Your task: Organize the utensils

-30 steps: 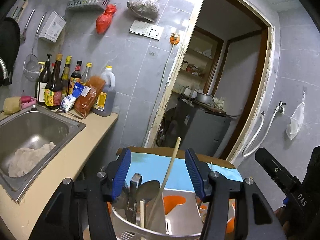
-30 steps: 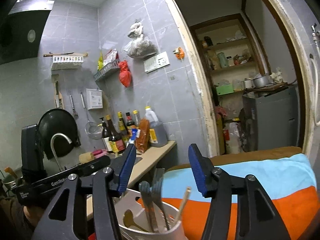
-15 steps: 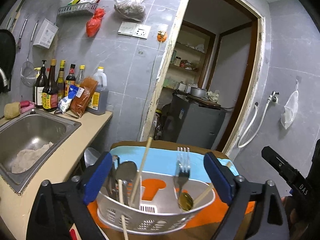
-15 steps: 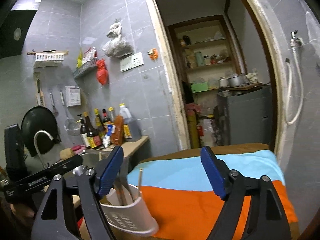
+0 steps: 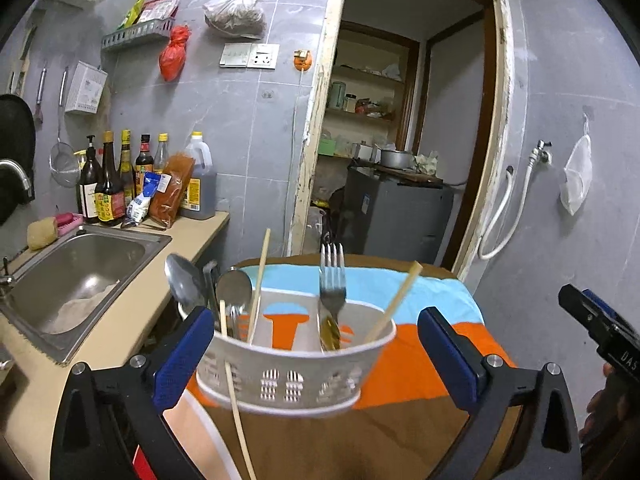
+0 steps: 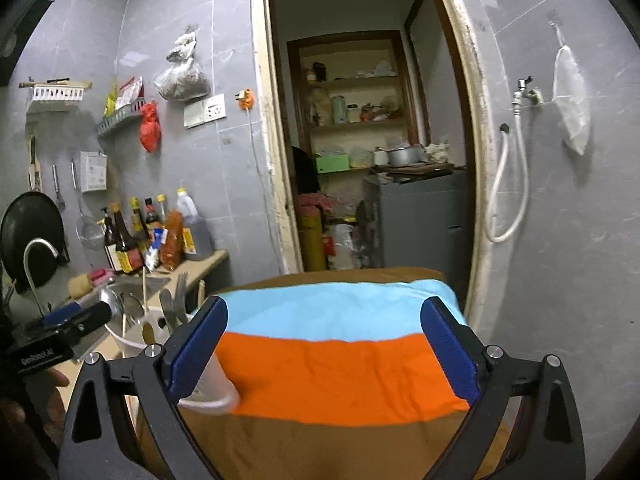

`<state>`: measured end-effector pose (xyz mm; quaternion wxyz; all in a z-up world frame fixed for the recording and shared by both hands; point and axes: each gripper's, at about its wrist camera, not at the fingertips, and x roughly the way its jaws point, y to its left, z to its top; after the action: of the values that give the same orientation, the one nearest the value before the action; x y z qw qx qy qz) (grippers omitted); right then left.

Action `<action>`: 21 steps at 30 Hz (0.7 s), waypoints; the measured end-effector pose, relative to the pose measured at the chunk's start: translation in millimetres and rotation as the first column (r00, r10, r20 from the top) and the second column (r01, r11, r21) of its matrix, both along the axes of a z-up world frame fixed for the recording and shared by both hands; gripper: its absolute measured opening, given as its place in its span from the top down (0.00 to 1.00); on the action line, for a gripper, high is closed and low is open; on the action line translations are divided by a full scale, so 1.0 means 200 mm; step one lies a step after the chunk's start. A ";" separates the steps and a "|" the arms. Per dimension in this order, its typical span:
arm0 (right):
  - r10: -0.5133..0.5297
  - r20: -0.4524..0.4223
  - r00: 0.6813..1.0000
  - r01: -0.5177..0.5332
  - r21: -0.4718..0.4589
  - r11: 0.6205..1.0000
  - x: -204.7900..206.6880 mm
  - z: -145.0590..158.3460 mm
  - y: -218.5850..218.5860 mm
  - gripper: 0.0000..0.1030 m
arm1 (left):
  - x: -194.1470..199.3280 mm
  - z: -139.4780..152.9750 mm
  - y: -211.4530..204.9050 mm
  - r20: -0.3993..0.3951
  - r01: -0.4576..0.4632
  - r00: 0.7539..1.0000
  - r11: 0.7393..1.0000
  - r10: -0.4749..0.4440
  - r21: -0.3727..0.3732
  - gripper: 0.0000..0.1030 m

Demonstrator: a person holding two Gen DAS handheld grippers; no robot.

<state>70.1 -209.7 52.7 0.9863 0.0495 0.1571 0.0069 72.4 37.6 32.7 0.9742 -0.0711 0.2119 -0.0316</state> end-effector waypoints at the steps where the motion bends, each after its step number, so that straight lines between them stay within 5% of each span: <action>1: -0.008 -0.003 1.000 0.008 -0.006 1.000 -0.03 0.00 -0.02 0.05 | -0.02 0.00 -0.01 -0.004 -0.002 1.000 1.000 0.002 0.003 0.01; 21: 0.031 -0.019 0.999 -0.032 -0.043 0.999 -0.67 0.08 -0.19 0.04 | -0.60 0.03 -0.16 -0.011 -0.066 0.998 0.998 0.067 0.019 0.00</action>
<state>-64.3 -247.7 69.0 0.9854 0.0259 0.1672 0.0187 -47.1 6.2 39.2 0.9740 -0.0695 0.2155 0.0031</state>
